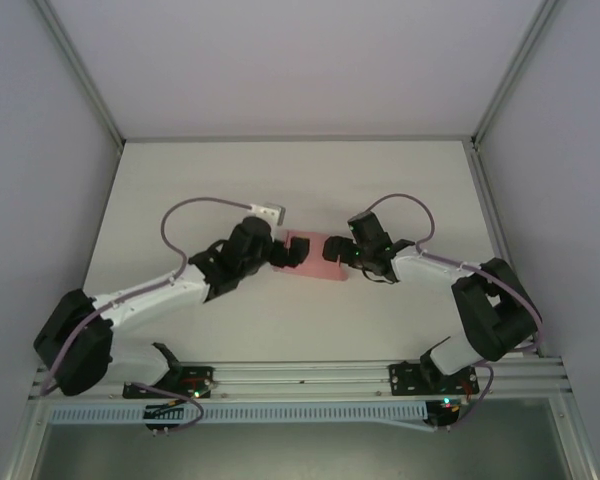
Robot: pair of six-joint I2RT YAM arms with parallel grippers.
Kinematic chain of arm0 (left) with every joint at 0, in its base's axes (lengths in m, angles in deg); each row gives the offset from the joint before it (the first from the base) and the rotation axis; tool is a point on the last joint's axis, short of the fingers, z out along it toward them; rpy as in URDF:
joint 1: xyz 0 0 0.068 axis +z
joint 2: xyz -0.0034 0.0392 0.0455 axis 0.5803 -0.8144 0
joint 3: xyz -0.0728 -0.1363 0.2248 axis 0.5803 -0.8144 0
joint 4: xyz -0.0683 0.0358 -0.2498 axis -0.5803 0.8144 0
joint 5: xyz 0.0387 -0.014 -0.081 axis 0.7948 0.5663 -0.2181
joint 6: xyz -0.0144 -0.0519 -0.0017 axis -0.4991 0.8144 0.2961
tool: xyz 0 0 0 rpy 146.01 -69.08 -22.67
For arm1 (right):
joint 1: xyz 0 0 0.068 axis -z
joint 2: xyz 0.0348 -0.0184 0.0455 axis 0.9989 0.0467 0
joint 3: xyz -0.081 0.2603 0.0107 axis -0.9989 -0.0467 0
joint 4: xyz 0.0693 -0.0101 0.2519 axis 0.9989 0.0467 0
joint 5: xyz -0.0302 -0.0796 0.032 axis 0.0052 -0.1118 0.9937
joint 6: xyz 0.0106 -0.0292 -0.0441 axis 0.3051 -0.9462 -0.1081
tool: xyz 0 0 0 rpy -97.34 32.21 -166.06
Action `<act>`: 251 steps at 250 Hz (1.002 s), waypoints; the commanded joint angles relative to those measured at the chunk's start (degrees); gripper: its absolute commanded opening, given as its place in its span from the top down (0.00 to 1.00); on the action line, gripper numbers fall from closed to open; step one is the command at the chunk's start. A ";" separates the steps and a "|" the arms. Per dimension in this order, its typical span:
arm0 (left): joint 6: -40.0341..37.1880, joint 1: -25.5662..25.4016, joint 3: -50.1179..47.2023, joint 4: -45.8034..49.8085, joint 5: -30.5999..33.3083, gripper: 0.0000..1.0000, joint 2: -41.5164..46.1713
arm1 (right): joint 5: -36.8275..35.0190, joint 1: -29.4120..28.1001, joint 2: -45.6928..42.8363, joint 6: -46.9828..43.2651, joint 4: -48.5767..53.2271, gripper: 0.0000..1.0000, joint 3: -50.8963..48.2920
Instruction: Assemble paper box
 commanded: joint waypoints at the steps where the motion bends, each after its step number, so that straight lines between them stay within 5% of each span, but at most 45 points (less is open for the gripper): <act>1: 4.28 6.41 1.79 2.85 -15.48 0.00 -7.84 | 0.59 0.26 0.38 0.96 -2.57 0.14 -1.97; 31: 2.40 8.85 5.89 0.08 -22.79 0.08 -16.27 | 1.00 0.24 0.45 1.10 -4.36 0.19 -2.98; 73: 1.92 9.67 7.40 -1.71 -24.80 0.17 -21.99 | 0.68 0.19 0.57 1.40 -6.88 0.26 -4.27; 108: 2.66 10.02 6.07 -5.04 -28.54 0.26 -24.08 | 1.25 0.26 0.51 2.58 -11.28 0.47 -6.15; 199: 3.57 10.02 4.79 -8.53 -31.10 0.56 -25.75 | 4.21 0.26 -0.22 4.08 -16.65 0.77 -7.87; 228: 4.25 10.52 3.93 -9.42 -31.79 0.66 -25.55 | 3.23 0.26 -1.25 4.83 -16.61 0.80 -8.02; 251: 5.61 11.57 2.36 -11.17 -32.83 0.70 -25.24 | 3.44 0.21 -2.93 4.68 -16.37 0.64 -8.21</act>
